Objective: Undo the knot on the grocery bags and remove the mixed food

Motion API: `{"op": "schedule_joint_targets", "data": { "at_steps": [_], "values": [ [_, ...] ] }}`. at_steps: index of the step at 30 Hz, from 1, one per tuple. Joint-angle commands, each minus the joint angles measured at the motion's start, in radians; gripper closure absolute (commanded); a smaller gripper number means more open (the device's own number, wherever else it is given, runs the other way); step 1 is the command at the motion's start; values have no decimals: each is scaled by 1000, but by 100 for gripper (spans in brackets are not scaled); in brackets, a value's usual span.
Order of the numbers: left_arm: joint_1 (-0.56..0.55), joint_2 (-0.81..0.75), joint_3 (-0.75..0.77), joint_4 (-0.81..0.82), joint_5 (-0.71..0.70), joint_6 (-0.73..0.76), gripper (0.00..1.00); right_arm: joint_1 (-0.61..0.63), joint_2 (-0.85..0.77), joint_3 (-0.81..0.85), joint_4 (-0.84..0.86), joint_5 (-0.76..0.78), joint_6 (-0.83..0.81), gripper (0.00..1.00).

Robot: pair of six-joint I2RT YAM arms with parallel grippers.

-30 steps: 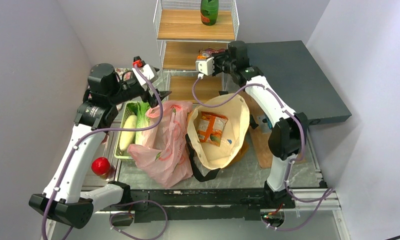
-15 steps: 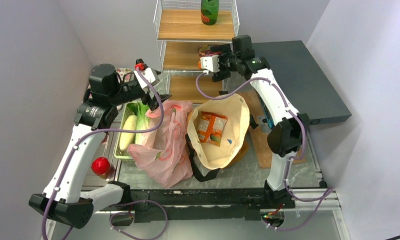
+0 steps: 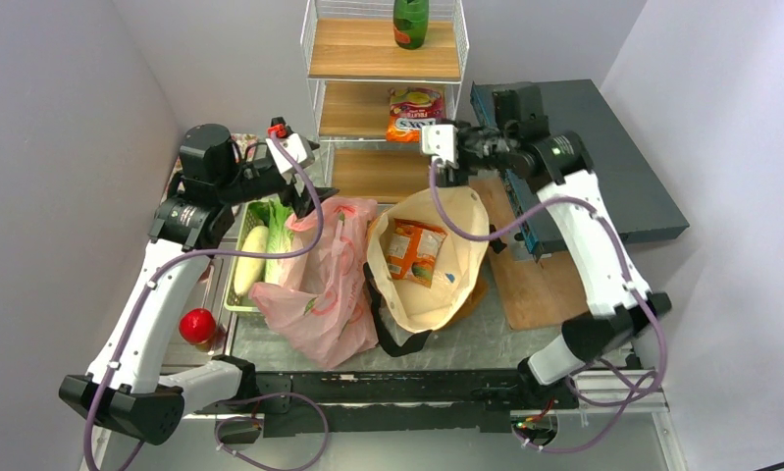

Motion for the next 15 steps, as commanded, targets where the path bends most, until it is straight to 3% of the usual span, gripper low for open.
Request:
{"op": "schedule_joint_targets", "data": {
  "at_steps": [1, 4, 9, 15],
  "values": [
    [4, -4, 10, 10, 35, -21, 11, 28, -129, -57, -283, -169, 147, 43],
    [4, 0, 11, 2, 42, -33, 11, 54, -158, -155, -333, -161, 142, 45],
    [4, 16, 34, -24, 49, -54, 11, 117, -152, -311, -161, -57, 202, 44],
    [4, 7, 31, -30, 51, -66, 12, 266, -120, -572, 32, 178, 130, 45]
  ]
}}
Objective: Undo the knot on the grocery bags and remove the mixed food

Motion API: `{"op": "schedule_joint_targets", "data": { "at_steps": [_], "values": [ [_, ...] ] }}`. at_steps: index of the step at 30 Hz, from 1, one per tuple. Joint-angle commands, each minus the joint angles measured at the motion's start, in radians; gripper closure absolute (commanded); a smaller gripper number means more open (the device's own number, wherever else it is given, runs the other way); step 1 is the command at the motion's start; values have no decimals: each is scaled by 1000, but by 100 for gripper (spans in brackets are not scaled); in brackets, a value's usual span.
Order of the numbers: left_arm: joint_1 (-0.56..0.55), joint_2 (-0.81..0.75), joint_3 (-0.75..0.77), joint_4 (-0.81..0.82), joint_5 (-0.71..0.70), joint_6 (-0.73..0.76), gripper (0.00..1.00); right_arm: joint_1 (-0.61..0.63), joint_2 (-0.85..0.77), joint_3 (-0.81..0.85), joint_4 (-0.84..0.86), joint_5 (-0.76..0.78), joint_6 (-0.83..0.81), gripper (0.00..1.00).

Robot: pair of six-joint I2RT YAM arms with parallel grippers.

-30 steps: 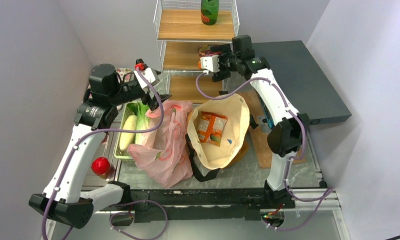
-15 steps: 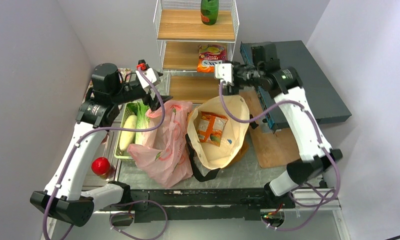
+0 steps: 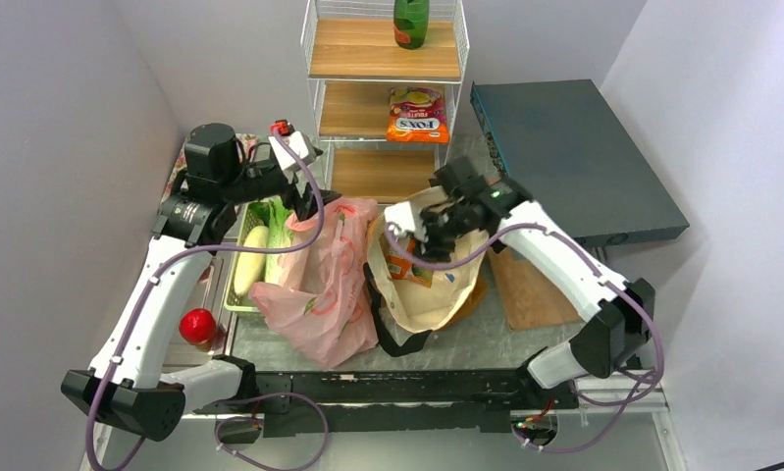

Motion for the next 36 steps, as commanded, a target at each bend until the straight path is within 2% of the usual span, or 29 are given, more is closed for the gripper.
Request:
{"op": "schedule_joint_targets", "data": {
  "at_steps": [1, 3, 6, 9, 17, 19, 20, 24, 26, 30, 36],
  "values": [
    [4, -11, 35, -6, 29, -30, 12, 105, 5, -187, 185, 193, -55, 44],
    [4, -12, 45, -11, 24, -31, 12, 128, 31, -254, 251, 243, -70, 41],
    [5, -18, 45, -20, 3, -20, 11, 120, 91, -307, 334, 259, -42, 29],
    [4, -28, 44, -26, -1, -13, 11, 105, 142, -358, 447, 278, 4, 23],
    [4, -34, 42, -35, 4, 4, 11, 77, 334, -353, 576, 379, 145, 22],
    [4, -36, 38, -33, 1, 10, 11, 67, 361, -356, 574, 393, 160, 29],
    [4, -37, 36, -33, 1, 16, 11, 64, 366, -363, 577, 396, 160, 37],
    [4, -29, 38, -33, 2, 29, 11, 62, 336, -352, 540, 359, 174, 83],
    [4, -24, 34, -19, -8, 22, 10, 62, 298, -293, 480, 311, 209, 100],
    [4, -19, 19, 7, -10, 21, 8, 39, 208, -144, 328, 204, 292, 100],
    [8, 3, 27, 47, 0, -12, 7, -27, 78, -8, 157, 76, 282, 100]
  ]
}}
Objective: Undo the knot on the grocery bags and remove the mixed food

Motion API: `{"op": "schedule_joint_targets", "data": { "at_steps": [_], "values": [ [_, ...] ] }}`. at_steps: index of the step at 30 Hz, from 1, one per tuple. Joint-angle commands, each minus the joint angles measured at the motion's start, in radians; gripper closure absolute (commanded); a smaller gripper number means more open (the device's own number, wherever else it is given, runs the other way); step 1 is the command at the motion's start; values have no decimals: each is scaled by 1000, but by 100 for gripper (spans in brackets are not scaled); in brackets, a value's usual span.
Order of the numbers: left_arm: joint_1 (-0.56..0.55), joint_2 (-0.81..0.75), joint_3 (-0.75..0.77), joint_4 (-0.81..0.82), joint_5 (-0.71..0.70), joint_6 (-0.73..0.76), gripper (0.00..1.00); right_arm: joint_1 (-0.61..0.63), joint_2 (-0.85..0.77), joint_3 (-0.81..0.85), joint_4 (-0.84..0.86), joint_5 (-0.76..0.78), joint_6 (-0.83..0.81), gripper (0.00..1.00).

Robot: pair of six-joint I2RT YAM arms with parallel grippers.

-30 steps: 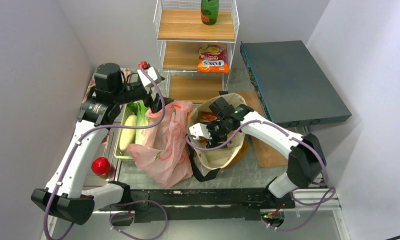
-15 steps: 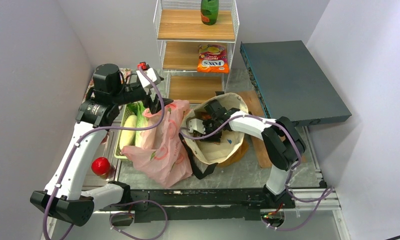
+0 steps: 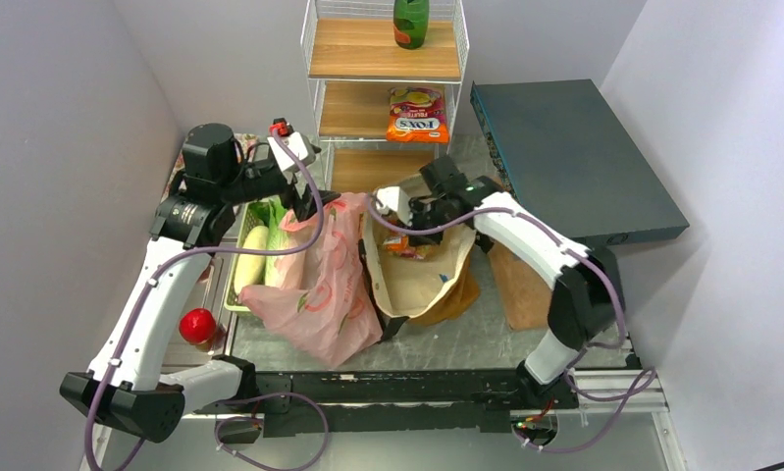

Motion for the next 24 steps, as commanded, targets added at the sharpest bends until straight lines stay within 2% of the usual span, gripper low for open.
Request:
{"op": "schedule_joint_targets", "data": {
  "at_steps": [1, 6, 8, 11, 13, 18, 24],
  "values": [
    [10, 17, 24, 72, 22, -32, 7, -52, -161, 134, -145, -147, 24, 100],
    [20, 41, 59, 51, 180, 4, 7, -102, -227, 230, -175, -251, 83, 100],
    [2, 66, 127, -130, 308, 205, 5, -108, -236, 289, -188, -293, 105, 100],
    [-115, 110, 216, -413, 239, 572, 3, -110, -241, 366, -200, -348, 128, 100],
    [-184, 115, 209, -442, 168, 666, 2, -110, -249, 392, -205, -392, 124, 100],
    [-289, 131, 143, -264, 52, 656, 1, -104, -266, 455, -230, -442, 76, 100],
    [-361, 204, 159, -57, -65, 463, 3, -92, -299, 512, -232, -497, 19, 100]
  ]
}}
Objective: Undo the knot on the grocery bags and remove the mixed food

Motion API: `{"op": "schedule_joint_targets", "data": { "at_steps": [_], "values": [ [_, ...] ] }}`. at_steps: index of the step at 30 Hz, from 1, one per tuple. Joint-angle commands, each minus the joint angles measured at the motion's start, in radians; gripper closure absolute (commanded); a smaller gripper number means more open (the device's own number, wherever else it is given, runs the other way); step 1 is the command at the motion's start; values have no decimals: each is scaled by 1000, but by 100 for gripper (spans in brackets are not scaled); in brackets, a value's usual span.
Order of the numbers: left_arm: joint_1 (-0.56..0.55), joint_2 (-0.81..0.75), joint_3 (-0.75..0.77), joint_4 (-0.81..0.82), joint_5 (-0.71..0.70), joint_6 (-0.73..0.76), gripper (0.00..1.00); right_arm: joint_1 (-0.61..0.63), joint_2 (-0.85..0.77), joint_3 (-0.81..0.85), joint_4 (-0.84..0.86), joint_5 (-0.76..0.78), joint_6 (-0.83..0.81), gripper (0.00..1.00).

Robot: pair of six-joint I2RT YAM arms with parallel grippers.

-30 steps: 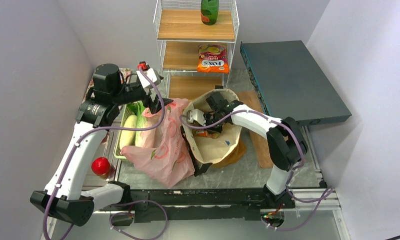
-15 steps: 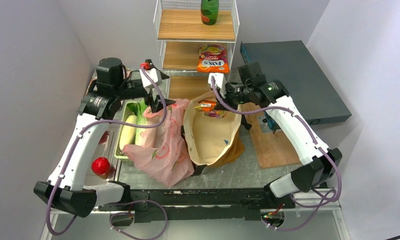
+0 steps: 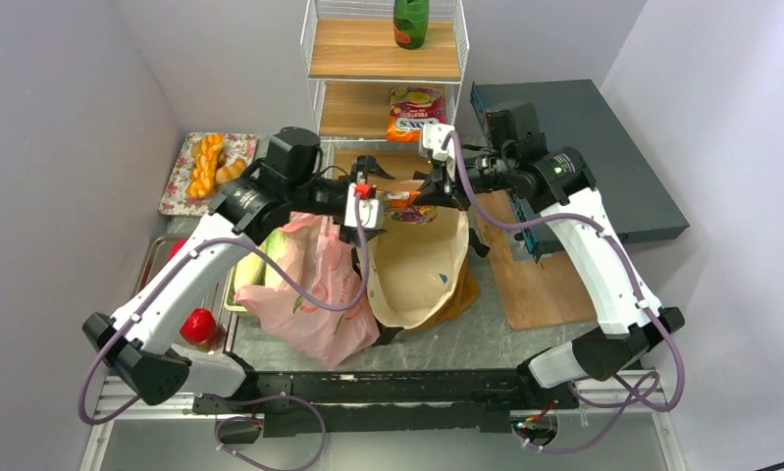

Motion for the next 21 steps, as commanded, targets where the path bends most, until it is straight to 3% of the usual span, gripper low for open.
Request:
{"op": "schedule_joint_targets", "data": {
  "at_steps": [1, 3, 4, 6, 7, 8, 9, 13, 17, 21],
  "values": [
    [-32, 46, 37, 154, -63, -111, 8, 16, -86, 57, 49, -100, -78, 100],
    [-32, 59, 81, 118, -30, -156, 30, 18, -108, 37, 98, -82, -60, 100],
    [-29, 65, 99, 104, -12, -187, 53, 18, -116, 26, 145, -66, -23, 92],
    [13, 71, 126, 101, 53, -290, 89, 4, -120, 30, 240, -20, 82, 58],
    [53, 72, 129, 136, 110, -380, 97, -15, -109, 54, 267, -7, 136, 41],
    [106, 78, 129, 190, 167, -513, 100, -36, -91, 89, 283, -2, 200, 27],
    [156, 87, 129, 253, 226, -650, 100, -70, -69, 129, 297, -11, 264, 20],
    [279, 138, 121, 544, 425, -1157, 99, -174, -8, 209, 353, -93, 560, 12],
    [282, 146, 70, 755, 453, -1382, 99, -184, -34, 88, 511, -166, 693, 1],
    [280, 169, 60, 874, 478, -1521, 100, -170, -44, -27, 659, -178, 807, 0]
  ]
}}
